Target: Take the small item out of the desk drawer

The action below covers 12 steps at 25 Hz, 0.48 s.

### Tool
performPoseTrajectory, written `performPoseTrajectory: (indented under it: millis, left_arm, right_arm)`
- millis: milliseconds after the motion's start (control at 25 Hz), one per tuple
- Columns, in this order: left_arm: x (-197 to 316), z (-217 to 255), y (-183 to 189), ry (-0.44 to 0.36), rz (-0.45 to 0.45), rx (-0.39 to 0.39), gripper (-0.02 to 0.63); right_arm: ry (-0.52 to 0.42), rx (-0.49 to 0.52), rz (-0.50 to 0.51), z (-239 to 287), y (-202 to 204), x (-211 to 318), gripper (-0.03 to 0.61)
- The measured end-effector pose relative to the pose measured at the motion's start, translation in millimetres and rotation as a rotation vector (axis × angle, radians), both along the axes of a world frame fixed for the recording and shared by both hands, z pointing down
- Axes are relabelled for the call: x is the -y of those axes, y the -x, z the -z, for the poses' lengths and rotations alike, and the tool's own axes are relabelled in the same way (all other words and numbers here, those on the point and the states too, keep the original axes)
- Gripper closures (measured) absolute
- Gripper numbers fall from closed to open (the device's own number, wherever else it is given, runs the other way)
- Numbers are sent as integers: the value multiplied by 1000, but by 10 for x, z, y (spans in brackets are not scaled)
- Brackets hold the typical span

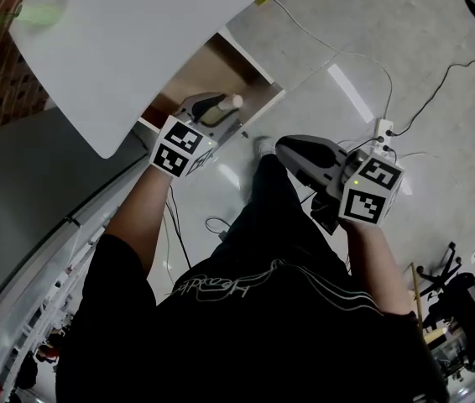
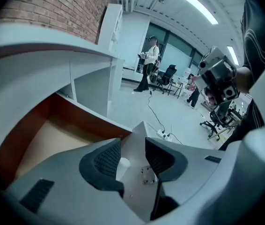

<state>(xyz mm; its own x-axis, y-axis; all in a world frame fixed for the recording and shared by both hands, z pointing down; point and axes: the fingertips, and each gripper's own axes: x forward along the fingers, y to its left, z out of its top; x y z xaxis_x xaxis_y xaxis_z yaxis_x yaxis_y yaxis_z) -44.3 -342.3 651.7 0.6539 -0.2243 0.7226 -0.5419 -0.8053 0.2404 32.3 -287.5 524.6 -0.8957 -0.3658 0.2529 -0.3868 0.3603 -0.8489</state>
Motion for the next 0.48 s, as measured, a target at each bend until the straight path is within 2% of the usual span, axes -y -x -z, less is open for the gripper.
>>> performPoseTrajectory:
  millis: [200,480]
  left_arm:
    - [101,-446,67,48,-46,80,395]
    - [44,-965,47,146,-110,119,357]
  right_arm:
    - [16,41,39,-152,54,-31,522]
    - [24,94,39,-277,55,11,522]
